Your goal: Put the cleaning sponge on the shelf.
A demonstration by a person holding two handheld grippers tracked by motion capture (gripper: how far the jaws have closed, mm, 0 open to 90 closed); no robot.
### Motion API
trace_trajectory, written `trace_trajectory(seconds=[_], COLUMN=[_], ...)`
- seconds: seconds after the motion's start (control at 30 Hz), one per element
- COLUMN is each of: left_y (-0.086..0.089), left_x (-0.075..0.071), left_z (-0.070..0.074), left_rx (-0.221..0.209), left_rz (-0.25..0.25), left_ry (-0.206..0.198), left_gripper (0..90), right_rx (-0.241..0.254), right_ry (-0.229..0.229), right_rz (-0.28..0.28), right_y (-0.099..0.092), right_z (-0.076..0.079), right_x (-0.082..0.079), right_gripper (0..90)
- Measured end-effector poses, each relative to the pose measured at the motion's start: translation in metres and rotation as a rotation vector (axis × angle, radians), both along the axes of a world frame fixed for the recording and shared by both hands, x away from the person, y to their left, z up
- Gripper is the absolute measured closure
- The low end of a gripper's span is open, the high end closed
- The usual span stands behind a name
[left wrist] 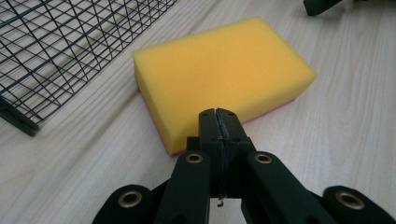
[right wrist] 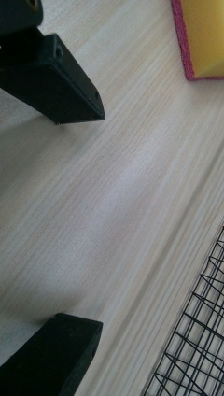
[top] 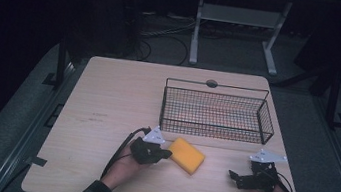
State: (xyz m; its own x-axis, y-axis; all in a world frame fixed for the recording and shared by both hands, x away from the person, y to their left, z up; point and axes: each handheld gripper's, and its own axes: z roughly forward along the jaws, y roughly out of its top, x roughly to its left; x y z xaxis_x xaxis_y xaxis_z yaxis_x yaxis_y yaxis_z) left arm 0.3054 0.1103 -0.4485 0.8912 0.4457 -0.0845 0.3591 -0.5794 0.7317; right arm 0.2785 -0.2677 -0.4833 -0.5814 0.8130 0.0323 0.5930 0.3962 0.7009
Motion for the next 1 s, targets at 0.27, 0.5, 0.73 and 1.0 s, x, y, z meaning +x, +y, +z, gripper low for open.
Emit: trace_trajectory(seconds=[0.27, 0.5, 0.73, 1.0], left_y=[0.013, 0.03, 0.048, 0.068], left_x=[-0.005, -0.009, -0.014, -0.021], left_z=[0.005, 0.006, 0.006, 0.003], left_rx=[0.008, 0.037, 0.06, 0.074], left_rz=[0.02, 0.059, 0.097, 0.146], left_ry=[-0.001, -0.006, -0.009, -0.011], left_gripper=[73.1, 53.2, 39.3, 25.9], right_rx=[0.0, 0.0, 0.0, 0.0], right_ry=[0.0, 0.0, 0.0, 0.0], right_rz=[0.0, 0.0, 0.0, 0.0], right_y=[0.0, 0.0, 0.0, 0.0], right_z=[0.0, 0.0, 0.0, 0.0], right_x=[0.0, 0.0, 0.0, 0.0], right_gripper=[1.1, 1.1, 1.1, 1.0])
